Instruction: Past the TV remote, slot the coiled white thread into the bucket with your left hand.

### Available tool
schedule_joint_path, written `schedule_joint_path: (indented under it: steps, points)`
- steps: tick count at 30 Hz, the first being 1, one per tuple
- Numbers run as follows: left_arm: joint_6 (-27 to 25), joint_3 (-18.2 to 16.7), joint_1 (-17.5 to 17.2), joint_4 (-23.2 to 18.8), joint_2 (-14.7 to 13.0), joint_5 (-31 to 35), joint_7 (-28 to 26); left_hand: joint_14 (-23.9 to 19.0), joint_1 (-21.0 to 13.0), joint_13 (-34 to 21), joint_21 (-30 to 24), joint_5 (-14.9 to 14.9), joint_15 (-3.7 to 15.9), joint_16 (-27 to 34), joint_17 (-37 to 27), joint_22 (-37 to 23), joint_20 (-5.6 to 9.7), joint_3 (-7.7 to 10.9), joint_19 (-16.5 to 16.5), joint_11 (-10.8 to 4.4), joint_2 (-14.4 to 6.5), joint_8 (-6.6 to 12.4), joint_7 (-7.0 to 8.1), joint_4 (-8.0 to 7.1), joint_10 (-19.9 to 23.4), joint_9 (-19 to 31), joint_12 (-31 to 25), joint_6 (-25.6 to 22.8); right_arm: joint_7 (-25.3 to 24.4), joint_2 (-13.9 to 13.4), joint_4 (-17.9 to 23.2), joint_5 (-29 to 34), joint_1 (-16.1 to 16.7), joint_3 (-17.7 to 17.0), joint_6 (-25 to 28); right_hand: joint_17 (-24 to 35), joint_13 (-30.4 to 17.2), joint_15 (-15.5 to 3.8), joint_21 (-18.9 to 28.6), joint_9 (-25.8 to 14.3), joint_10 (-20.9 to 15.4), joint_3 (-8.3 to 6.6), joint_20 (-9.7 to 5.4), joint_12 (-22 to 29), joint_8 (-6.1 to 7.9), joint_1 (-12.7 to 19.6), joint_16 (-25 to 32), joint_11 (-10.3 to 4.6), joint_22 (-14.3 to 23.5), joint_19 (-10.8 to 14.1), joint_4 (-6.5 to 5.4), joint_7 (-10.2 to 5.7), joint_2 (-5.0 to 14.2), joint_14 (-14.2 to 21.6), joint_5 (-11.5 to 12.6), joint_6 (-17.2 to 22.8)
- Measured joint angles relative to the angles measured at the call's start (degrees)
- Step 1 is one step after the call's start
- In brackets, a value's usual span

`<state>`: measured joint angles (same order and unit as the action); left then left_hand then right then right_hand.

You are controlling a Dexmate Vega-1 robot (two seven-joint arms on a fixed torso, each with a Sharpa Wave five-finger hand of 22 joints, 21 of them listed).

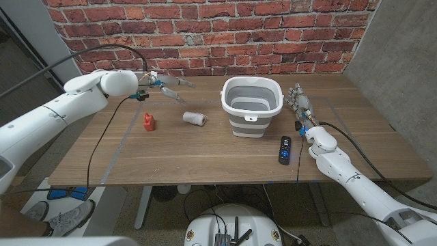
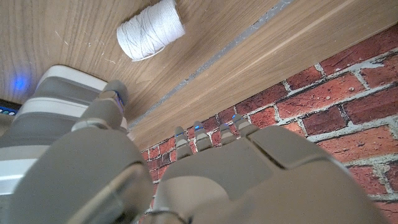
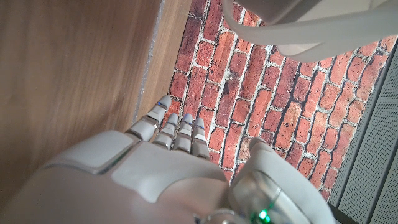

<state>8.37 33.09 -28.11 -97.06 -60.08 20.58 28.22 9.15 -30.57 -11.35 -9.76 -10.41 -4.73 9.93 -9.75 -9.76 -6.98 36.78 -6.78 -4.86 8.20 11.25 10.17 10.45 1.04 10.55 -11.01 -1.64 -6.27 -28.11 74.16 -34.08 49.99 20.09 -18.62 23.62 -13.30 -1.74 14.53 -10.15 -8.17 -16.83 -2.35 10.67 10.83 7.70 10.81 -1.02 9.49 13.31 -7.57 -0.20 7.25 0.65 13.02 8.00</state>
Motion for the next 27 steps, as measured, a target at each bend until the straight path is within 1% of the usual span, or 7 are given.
schedule_joint_path:
  steps: [3,7,12,14,16,22,27]
  points:
    - [-0.3,0.5,0.5,-0.7,0.3,2.0,1.3,0.5,-0.7,0.0,0.0,0.0,-0.51,0.0,0.0,0.0,-1.32,-0.14,-1.3,0.97,0.1,-0.16,-1.55,-0.04,-1.6,0.0,0.2,1.5,-0.2,0.0,0.0,0.0,0.0,0.0,0.1,-0.2,0.0,0.0,-0.3,0.0,0.0,-0.19,0.0,0.2,0.0,0.0,0.0,0.0,0.0,0.0,0.19,0.0,0.0,0.0,0.0,0.0]
    - [-0.7,1.2,1.2,-1.5,0.7,4.1,2.9,0.6,-1.1,-0.3,-0.2,0.0,-0.6,0.0,0.0,0.0,-2.22,-0.61,-2.2,2.5,0.5,-0.16,-3.49,-0.16,-3.1,0.0,0.2,3.5,-0.5,0.0,0.1,0.0,0.0,-0.1,0.3,-0.3,0.0,0.0,-0.4,0.0,0.0,-0.26,0.0,0.2,0.0,0.0,0.0,0.0,0.0,0.0,0.26,0.0,0.0,0.0,0.0,0.0]
    - [-1.0,2.1,1.7,-2.2,1.4,6.8,4.2,0.6,-1.8,-0.3,-0.2,0.0,-0.6,0.0,0.0,0.0,-2.85,-0.83,-2.9,2.79,0.3,-0.16,-6.11,-0.25,-4.9,0.0,0.4,4.9,-0.8,-0.1,0.3,0.1,0.1,-0.1,0.6,-0.5,0.3,0.0,-0.4,0.0,0.0,-0.26,0.0,0.2,0.0,-0.3,0.0,0.0,0.0,0.0,0.26,-0.18,-0.31,0.0,0.0,0.2]
    - [-1.0,2.3,1.8,-2.4,1.6,7.7,4.6,0.9,-2.2,-0.3,-0.2,0.0,-0.97,0.0,0.0,0.0,-3.09,-1.18,-3.1,3.04,0.6,-0.16,-6.29,-0.26,-5.9,0.0,0.4,5.3,-0.8,-0.1,0.4,0.2,0.2,-0.1,0.6,-0.5,0.3,0.0,-0.5,0.0,0.0,-0.26,0.0,0.2,0.0,-0.3,0.0,0.0,0.0,0.0,0.26,-0.18,-0.31,0.0,0.0,0.2]
    - [-1.1,2.5,1.9,-2.5,1.9,8.3,5.0,0.7,-2.7,-0.3,-0.2,0.0,-1.34,0.0,0.0,0.0,-4.01,-1.39,-3.3,3.41,0.3,-0.16,-5.93,-0.33,-7.3,0.0,0.4,6.4,-0.9,-0.1,0.4,0.2,0.2,-0.1,0.7,-0.5,0.3,0.0,-0.8,0.0,0.0,-0.26,0.0,0.2,0.0,-0.3,0.0,0.0,0.0,0.0,0.26,-0.4,-0.3,0.0,0.0,0.4]
    - [-2.3,3.4,2.0,-3.4,2.8,10.8,6.3,0.7,-3.3,-0.3,-0.2,0.0,-1.98,0.0,0.0,0.0,-4.51,-1.87,-3.2,4.89,0.3,-0.16,-8.35,-0.48,-9.4,0.0,0.4,8.5,-1.0,-0.1,0.4,0.3,0.2,-0.1,0.9,-0.8,0.5,0.0,-0.9,0.0,0.0,-0.48,0.0,0.2,0.0,-0.3,0.0,0.0,0.0,0.0,0.48,-0.48,-0.3,0.0,0.0,0.5]
    - [-3.3,4.0,2.0,-4.0,3.3,12.4,7.5,0.7,-3.5,-0.3,-0.2,0.0,-2.56,0.0,0.0,0.0,-4.5,-2.17,-3.2,6.2,0.5,-0.16,-9.19,-0.49,-10.7,0.0,0.4,9.4,-1.1,-0.1,0.4,0.3,0.1,0.0,0.9,-1.1,0.5,0.0,-0.9,0.0,0.0,-0.48,0.0,0.2,0.0,-0.3,0.0,0.0,0.0,0.0,0.48,-0.48,-0.3,0.0,0.0,0.5]
